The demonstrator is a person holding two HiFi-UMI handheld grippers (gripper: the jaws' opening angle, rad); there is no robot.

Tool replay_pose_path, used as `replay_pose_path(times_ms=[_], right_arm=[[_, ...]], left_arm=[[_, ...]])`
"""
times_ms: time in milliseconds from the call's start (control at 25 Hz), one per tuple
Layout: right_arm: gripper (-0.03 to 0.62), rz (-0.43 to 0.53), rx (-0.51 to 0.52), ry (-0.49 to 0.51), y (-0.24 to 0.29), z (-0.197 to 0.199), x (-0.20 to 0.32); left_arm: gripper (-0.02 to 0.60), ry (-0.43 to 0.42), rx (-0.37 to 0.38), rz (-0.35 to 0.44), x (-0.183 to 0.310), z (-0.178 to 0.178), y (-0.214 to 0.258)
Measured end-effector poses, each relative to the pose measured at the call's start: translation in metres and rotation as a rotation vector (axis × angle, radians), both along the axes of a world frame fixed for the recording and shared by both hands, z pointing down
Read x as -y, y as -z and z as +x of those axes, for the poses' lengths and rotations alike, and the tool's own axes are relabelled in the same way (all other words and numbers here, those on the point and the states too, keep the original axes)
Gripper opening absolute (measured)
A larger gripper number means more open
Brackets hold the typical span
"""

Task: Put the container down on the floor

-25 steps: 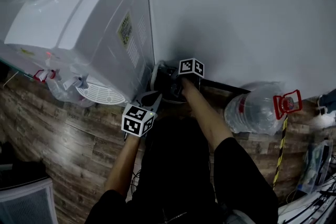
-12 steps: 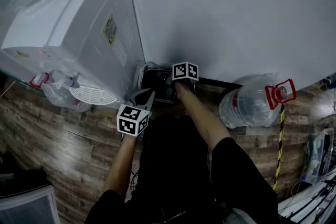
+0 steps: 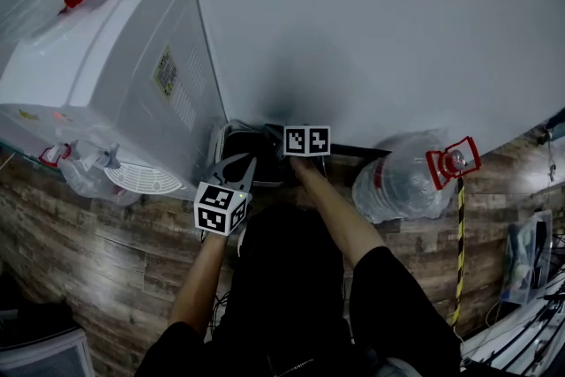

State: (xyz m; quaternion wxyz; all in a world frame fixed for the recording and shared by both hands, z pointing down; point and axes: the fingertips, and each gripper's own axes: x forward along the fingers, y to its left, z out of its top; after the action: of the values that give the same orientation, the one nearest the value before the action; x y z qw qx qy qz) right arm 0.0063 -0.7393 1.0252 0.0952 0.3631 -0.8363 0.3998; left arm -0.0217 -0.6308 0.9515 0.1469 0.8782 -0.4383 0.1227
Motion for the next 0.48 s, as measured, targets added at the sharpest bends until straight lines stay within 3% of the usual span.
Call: replay_pose_path(times_ms=[160, 280, 360, 480], right_arm=[[0.011, 0.246, -0.167, 0.029, 0.036, 0.016, 0.006], [0.011, 0.392, -0.231, 0.044, 0.071, 0.021, 0.005], [0.011, 0.434, -0.263, 0.055, 0.091, 0.024, 0.000], [0.011, 0.418, -0.272, 0.067, 0.120, 0.024, -0.011]], left_arm=[[0.017, -0.010, 0.002, -0.003, 0.011, 0.014, 0.006], [0.017, -0.018, 0.017, -0.016, 0.019, 0.021, 0.017], [0.017, -0.014, 0.028, -0.029, 0.018, 0.025, 0.033], [0.017, -0.011, 0.043, -0.060, 0.011, 0.027, 0.065]])
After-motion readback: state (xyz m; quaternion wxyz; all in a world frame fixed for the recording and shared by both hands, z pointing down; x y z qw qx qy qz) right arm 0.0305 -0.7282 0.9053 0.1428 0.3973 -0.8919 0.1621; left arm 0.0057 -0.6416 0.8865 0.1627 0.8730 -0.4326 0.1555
